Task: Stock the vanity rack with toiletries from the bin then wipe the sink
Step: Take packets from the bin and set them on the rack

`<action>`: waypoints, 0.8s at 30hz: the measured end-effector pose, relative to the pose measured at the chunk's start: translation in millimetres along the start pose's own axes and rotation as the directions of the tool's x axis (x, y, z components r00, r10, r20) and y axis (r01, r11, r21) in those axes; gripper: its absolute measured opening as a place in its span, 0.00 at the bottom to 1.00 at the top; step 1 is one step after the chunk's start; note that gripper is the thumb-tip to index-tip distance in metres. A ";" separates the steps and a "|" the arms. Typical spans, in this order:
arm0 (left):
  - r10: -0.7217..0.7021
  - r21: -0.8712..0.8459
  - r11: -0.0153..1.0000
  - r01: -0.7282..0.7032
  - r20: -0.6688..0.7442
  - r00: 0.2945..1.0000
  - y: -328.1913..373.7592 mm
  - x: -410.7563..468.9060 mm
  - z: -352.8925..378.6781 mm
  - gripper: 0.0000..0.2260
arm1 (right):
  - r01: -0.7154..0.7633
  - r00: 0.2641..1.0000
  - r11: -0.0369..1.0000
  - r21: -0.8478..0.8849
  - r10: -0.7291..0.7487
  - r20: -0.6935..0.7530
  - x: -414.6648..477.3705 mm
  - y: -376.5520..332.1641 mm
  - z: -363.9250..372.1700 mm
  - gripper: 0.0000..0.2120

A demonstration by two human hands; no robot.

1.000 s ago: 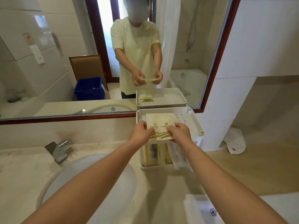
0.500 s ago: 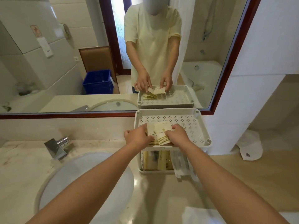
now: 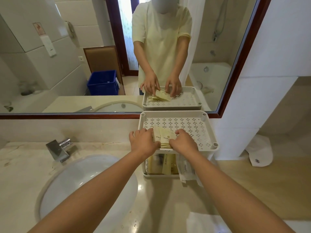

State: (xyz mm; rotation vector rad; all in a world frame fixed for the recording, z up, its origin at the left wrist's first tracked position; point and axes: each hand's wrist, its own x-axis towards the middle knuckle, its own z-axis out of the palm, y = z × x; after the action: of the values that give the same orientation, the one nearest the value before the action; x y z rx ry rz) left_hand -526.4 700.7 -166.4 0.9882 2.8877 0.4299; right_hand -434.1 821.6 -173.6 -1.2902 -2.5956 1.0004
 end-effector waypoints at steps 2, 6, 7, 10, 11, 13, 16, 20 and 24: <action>-0.006 -0.018 1.000 0.005 -0.023 1.000 -1.2 -3.6 -1.0 0.21 | 0.005 1.000 1.000 0.013 -0.005 -0.014 -0.1 -0.3 0.4 0.24; -0.017 -0.092 0.996 0.013 -0.045 0.999 -4.2 -8.9 -1.8 0.25 | 0.026 0.999 0.999 0.041 -0.024 -0.041 -1.4 1.9 -0.8 0.23; -0.023 -0.124 0.992 0.016 -0.057 0.998 -4.6 -9.8 -1.6 0.24 | 0.035 0.998 0.998 0.047 -0.033 -0.046 -1.6 2.0 -0.4 0.22; -0.054 -0.255 0.967 0.021 -0.124 0.991 -5.0 -14.8 -1.7 0.22 | 0.116 0.991 0.988 0.098 -0.109 -0.080 -4.8 -3.4 3.3 0.20; -0.068 -0.308 0.951 0.020 -0.148 0.987 -5.3 -17.0 -2.3 0.21 | 0.169 0.983 0.978 0.125 -0.158 -0.090 -6.3 -7.0 5.1 0.19; -0.110 -0.418 0.908 0.026 -0.177 0.978 -8.5 -21.6 -3.5 0.19 | 0.274 0.960 0.946 0.176 -0.257 -0.110 -9.6 -15.8 8.4 0.18; -0.188 -0.567 0.823 0.043 -0.200 0.962 -16.9 -32.7 -9.9 0.18 | 0.365 0.930 0.900 0.236 -0.339 -0.146 -14.8 -31.5 13.0 0.17; -0.297 -0.705 0.704 0.080 -0.190 0.936 -38.8 -51.8 -22.0 0.17 | 0.425 0.905 0.856 0.294 -0.399 -0.146 -23.4 -55.2 23.9 0.17; -0.401 -0.747 0.652 0.127 -0.198 0.895 -76.3 -80.1 -30.8 0.15 | 0.524 0.851 0.791 0.316 -0.501 -0.155 -47.4 -82.6 46.1 0.16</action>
State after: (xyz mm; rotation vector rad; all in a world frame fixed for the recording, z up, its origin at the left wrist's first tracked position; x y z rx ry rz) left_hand -512.6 586.8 -161.0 0.3477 2.6052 1.6924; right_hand -476.0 727.0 -151.7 -0.4749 -2.3596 1.1971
